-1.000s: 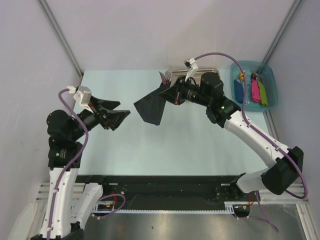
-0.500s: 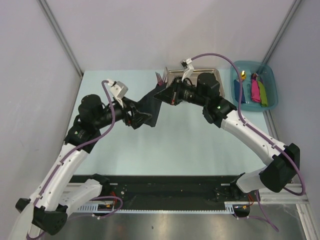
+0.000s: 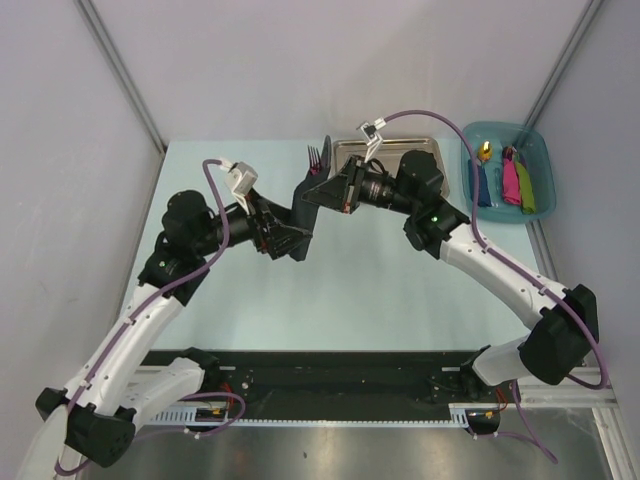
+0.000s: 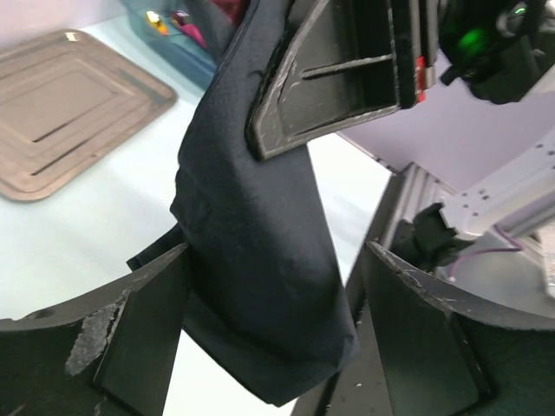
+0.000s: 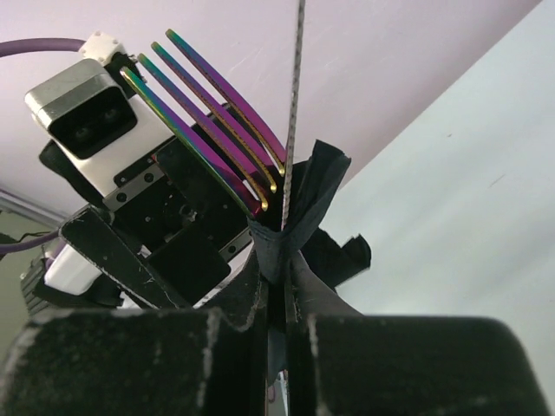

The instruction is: Place the utensils on the paper napkin and roll it up

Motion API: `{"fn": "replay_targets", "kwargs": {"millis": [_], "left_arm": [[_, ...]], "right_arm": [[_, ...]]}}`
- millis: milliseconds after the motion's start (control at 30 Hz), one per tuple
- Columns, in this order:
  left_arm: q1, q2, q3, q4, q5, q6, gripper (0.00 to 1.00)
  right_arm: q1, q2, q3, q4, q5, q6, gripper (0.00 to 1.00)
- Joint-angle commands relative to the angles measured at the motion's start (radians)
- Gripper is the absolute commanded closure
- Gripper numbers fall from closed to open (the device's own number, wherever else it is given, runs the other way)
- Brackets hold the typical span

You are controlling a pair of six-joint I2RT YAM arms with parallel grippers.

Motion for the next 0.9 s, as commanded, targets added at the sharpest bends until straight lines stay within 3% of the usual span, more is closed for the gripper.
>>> {"fn": "replay_targets", "kwargs": {"millis": [0, 400, 533, 667, 767, 867], "left_arm": [[-0.006, -0.002, -0.030, 0.136, 0.109, -0.137, 0.19], [0.011, -0.072, -0.073, 0.027, 0.096, -0.138, 0.18], [0.096, -0.124, -0.138, 0.033, 0.149, -0.199, 0.18], [0.230, -0.148, -0.225, 0.245, 0.272, -0.384, 0.28], [0.264, -0.132, -0.283, 0.446, 0.359, -0.571, 0.38], [0.264, -0.129, -0.309, 0.578, 0.372, -0.694, 0.42]], "right_arm": [[-0.002, -0.035, -0.009, 0.167, -0.061, 0.057, 1.00], [-0.035, -0.066, -0.012, 0.154, -0.053, 0.023, 1.00], [-0.051, -0.070, -0.012, 0.161, -0.059, 0.025, 1.00], [-0.056, -0.075, -0.023, 0.175, -0.075, 0.026, 1.00], [-0.056, -0.075, -0.029, 0.200, -0.092, 0.034, 1.00], [-0.055, -0.075, -0.026, 0.213, -0.104, 0.032, 1.00]]}}
